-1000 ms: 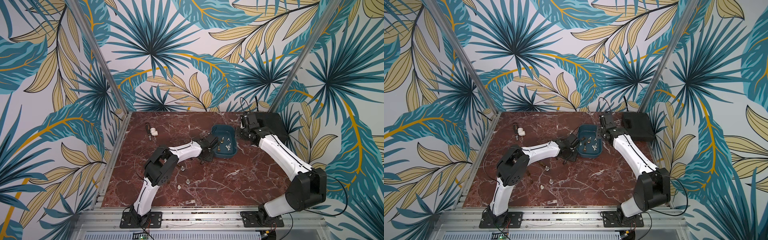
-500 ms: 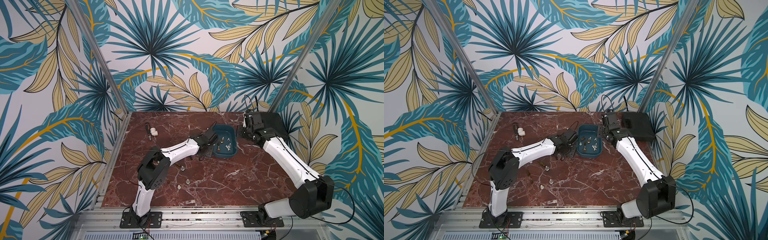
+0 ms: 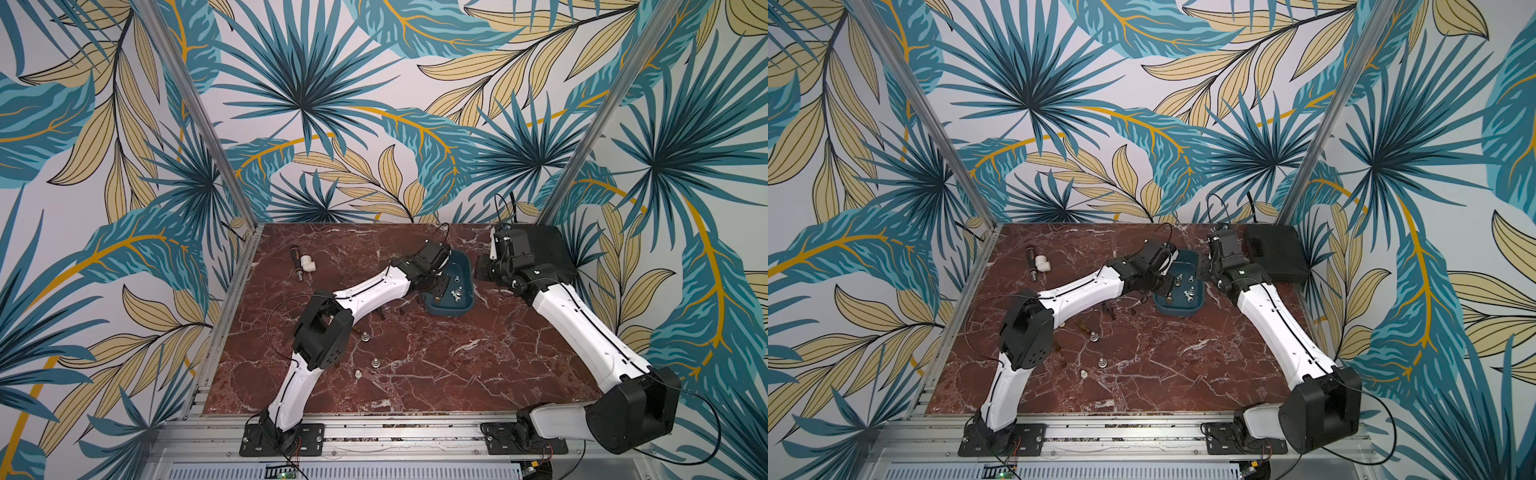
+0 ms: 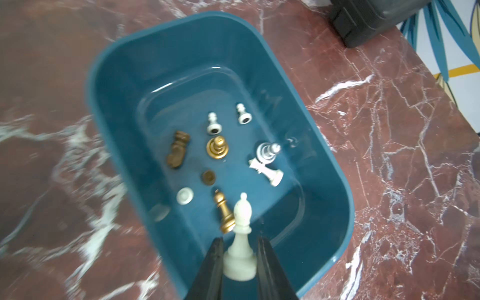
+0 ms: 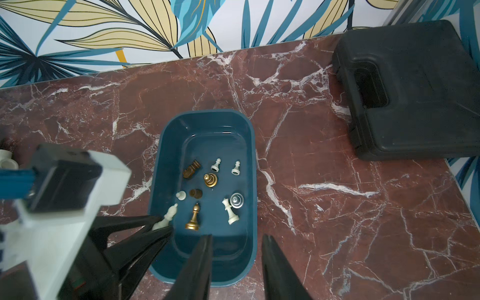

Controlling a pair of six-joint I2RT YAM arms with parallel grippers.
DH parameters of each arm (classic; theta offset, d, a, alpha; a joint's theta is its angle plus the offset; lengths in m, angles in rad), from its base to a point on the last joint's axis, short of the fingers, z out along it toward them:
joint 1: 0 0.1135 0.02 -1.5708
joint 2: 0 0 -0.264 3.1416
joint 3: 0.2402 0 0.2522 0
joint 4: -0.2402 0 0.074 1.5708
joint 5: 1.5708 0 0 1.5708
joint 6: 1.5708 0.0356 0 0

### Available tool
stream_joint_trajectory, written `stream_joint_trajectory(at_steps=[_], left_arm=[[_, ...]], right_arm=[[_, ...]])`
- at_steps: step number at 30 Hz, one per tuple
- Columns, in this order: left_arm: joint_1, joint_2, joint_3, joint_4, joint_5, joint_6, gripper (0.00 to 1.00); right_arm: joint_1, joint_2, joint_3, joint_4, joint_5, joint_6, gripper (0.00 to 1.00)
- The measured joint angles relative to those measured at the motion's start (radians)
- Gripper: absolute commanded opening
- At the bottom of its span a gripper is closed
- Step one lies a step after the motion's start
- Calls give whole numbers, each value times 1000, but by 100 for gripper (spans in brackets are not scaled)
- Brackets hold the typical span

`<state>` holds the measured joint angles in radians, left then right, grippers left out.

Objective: Put the chess pieces into the storage box
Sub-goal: Place the chess piece in the storage box.

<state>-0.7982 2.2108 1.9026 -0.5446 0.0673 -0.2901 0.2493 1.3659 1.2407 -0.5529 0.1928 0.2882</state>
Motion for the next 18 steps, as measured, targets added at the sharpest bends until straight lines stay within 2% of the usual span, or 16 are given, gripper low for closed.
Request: stream_joint_trajectory(at_steps=[4, 8, 14, 18], left_arm=[[-3, 95, 84, -5, 43, 15, 24], [-5, 142, 103, -10, 50, 24, 24], [-5, 170, 134, -22, 42, 41, 35], [-6, 170, 156, -24, 28, 51, 36]], right_arm=[[0, -6, -3, 0, -3, 0, 37], [0, -11, -3, 1, -7, 0, 37], [0, -10, -3, 1, -11, -1, 37], [0, -12, -3, 1, -11, -1, 37]])
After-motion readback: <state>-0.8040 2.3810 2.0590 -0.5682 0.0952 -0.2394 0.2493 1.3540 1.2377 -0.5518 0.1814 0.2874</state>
